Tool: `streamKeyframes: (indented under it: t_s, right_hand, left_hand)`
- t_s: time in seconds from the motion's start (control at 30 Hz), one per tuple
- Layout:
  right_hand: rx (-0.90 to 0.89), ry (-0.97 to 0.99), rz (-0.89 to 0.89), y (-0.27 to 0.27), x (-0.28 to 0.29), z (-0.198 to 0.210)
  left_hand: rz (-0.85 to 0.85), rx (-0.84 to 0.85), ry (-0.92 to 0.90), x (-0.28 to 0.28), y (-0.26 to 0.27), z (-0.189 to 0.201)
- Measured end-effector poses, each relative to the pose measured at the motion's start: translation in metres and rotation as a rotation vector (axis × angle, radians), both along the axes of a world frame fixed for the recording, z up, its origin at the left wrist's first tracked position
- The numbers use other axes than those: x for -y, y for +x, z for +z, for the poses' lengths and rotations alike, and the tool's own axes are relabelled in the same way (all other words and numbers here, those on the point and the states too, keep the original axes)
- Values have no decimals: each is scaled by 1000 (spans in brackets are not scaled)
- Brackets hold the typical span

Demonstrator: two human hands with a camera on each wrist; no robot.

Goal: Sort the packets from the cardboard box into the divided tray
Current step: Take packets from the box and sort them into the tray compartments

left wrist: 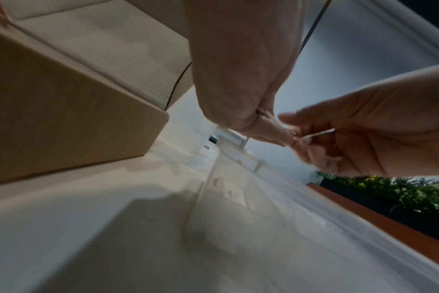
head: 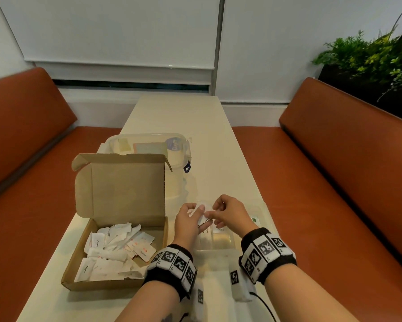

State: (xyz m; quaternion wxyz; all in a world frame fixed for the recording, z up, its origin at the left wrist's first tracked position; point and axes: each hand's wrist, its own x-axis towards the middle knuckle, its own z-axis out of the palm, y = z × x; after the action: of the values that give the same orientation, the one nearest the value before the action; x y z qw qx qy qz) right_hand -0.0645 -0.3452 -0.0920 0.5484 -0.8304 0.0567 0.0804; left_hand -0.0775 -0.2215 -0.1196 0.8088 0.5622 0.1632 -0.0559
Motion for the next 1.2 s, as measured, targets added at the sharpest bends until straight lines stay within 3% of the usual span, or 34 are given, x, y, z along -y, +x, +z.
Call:
streamKeyframes:
  t_s: [0.3, 0.67, 0.83, 1.03, 1.2]
  right_hand:
    - [46, 100, -58, 2, 6, 1]
    - [45, -38, 83, 17, 10, 17]
    - [59, -71, 74, 20, 13, 19]
    - [42, -207, 214, 24, 15, 25]
    - [50, -143, 156, 23, 10, 19]
  left_hand:
    - [-118, -10, -170, -2, -5, 7]
    - [-258, 53, -57, -6, -13, 8]
    - [-210, 50, 15, -7, -11, 6]
    - [-153, 75, 80, -9, -10, 7]
    - [-115, 84, 104, -4, -10, 5]
